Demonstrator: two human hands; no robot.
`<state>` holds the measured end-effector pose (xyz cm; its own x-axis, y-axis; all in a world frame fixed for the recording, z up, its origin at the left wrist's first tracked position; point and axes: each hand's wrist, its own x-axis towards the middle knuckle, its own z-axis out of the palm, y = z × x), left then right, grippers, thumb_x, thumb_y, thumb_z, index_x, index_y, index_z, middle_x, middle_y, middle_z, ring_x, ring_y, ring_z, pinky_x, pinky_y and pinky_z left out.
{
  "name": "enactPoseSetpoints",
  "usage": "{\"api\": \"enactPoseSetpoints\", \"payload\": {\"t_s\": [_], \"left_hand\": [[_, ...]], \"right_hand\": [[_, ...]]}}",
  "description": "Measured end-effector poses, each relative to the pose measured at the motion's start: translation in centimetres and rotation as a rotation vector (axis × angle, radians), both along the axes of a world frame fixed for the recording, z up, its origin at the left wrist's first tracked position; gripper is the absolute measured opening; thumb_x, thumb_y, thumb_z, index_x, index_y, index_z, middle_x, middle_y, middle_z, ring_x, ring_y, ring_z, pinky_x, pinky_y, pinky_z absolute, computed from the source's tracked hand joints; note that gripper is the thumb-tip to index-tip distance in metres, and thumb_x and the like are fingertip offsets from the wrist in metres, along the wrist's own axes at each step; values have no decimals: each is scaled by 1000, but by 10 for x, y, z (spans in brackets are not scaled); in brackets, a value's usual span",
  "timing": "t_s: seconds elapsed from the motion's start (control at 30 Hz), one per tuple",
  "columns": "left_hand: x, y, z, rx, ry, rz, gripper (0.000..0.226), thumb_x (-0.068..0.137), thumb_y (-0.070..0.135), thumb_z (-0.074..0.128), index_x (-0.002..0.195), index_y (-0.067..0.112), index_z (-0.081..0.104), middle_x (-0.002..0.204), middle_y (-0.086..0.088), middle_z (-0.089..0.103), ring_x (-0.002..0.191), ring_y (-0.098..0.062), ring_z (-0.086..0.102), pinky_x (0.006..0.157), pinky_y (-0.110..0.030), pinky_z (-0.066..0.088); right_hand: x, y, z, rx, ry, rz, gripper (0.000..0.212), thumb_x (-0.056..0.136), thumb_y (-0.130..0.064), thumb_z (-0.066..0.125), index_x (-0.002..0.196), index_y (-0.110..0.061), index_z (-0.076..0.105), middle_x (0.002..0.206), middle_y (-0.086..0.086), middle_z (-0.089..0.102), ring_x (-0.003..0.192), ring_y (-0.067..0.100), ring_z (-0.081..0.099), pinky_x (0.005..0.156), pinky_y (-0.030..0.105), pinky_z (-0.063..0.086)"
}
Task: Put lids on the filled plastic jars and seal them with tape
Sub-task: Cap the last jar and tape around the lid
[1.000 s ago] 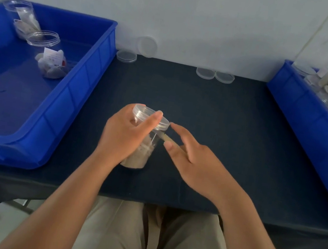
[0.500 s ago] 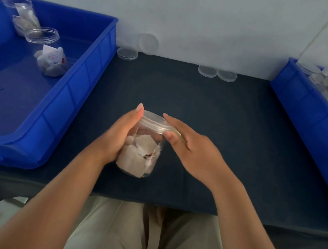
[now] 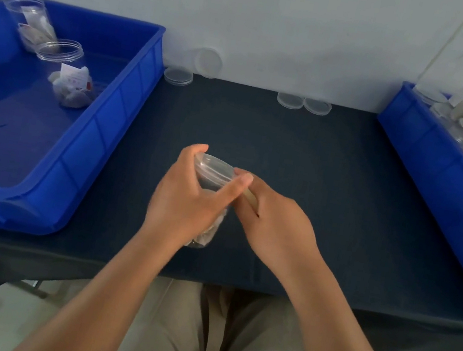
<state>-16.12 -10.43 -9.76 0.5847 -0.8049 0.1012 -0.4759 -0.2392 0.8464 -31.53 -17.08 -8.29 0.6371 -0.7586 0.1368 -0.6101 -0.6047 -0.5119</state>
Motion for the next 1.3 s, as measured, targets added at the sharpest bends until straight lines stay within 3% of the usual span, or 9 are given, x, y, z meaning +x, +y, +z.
{"api": "enactPoseSetpoints", "payload": {"t_s": [0.2,0.37,0.57,0.73,0.83,0.97,1.1,1.2,1.3], "left_hand": [[16,-7,2,-76,74,-5,81,70,89,58,136,41,56,111,28,64,101,21,57,77,-13,44],[34,-12,5,-75,157,-119,62,78,83,58,126,44,66,112,33,68,105,16,62,84,-16,46],[55,-15,-1,-103,382,-279,72,83,78,55,135,30,68,129,5,72,121,-12,68,108,-43,52],[61,-17,-14,-144,523,-426,75,83,79,62,125,17,69,117,-5,77,106,-19,73,93,-36,60],[56,-18,-22,-133,679,-459,73,94,74,46,124,12,69,113,-9,77,102,-21,73,85,-31,59],[51,-16,-12,-99,480,-412,56,97,70,39,115,36,80,116,9,78,109,-7,73,85,-17,55],[48,-7,1,-235,132,-194,35,100,58,50,125,43,70,114,32,71,106,8,67,81,-8,50],[32,1,5,-47,27,-197,67,88,85,46,143,48,53,111,43,61,107,22,57,79,-12,44],[11,4,3,-13,-37,-105,109,56,103,56,147,47,35,112,39,51,104,15,55,77,-13,40]], "right_hand": [[-17,-14,1,346,-100,124,69,95,-79,38,156,-56,14,73,-11,59,65,5,60,61,24,50],[-28,-28,2,265,-68,166,58,102,-68,37,156,-54,21,69,-9,56,57,5,53,56,20,45],[-29,-51,0,277,-6,161,52,96,-76,42,145,-69,29,87,-11,68,83,1,66,68,18,47],[-16,-52,-3,285,-22,165,47,94,-80,41,141,-76,35,86,-9,66,73,1,60,66,16,45],[-12,-42,-1,286,-73,156,50,95,-77,43,144,-68,41,89,-28,67,71,0,58,65,15,48],[-15,-31,-5,250,-134,79,50,98,-71,49,145,-55,50,115,-31,66,94,-4,63,73,16,48],[-17,-18,-6,212,-171,-18,54,97,-72,49,145,-47,55,96,-38,63,88,-16,59,62,6,44],[-15,-9,-6,163,-176,-50,53,98,-71,49,144,-45,57,85,-32,58,78,-16,56,60,6,41],[-11,-2,-5,145,-173,-38,54,101,-67,47,149,-43,53,99,-29,66,82,-12,61,60,9,43]]}}
